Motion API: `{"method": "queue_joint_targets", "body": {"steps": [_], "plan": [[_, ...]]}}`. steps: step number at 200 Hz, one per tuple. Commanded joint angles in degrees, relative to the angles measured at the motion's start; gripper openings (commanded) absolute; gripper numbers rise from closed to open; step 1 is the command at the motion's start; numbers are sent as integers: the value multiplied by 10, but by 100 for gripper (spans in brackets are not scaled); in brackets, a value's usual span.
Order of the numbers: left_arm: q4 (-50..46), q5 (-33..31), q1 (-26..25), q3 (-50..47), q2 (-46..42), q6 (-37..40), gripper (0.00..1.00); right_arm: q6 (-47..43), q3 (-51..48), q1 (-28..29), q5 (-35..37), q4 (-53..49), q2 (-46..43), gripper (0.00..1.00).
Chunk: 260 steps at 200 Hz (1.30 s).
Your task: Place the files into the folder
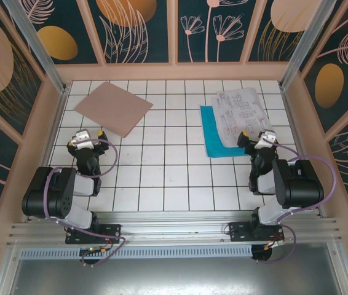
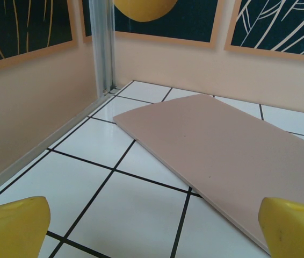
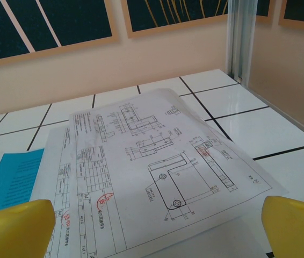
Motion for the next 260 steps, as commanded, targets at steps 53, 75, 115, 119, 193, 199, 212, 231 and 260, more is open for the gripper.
{"method": "queue_joint_targets", "body": {"steps": [53,75,115,119,193,199,212,231,260], "plan": [[23,8,3,1,-1,8,99,-12,8,-1,-6,9,0,99],[60,-2,2,-21,-5,6,99,-21,-23,-1,-31,71,1,99],[31,-23,-15,-30,-62,23,99,-35,-94,30,51,176,-41,99],[6,-29,-15,-24,-76,20,99,-36,-93,32,54,163,-54,99],[-202,-106,-32,126,-231,-4,99,-55,103,83,125,-165,-307,99],[-237,-123,-33,153,-236,-20,99,-37,151,90,146,-226,-314,99],[-392,-177,-33,248,-234,-110,99,74,273,86,173,-421,-314,99],[-826,-139,-20,475,-177,-313,99,326,392,29,118,-709,-294,99],[-900,31,4,562,-86,-359,99,383,426,-23,-89,-742,-247,99]]}}
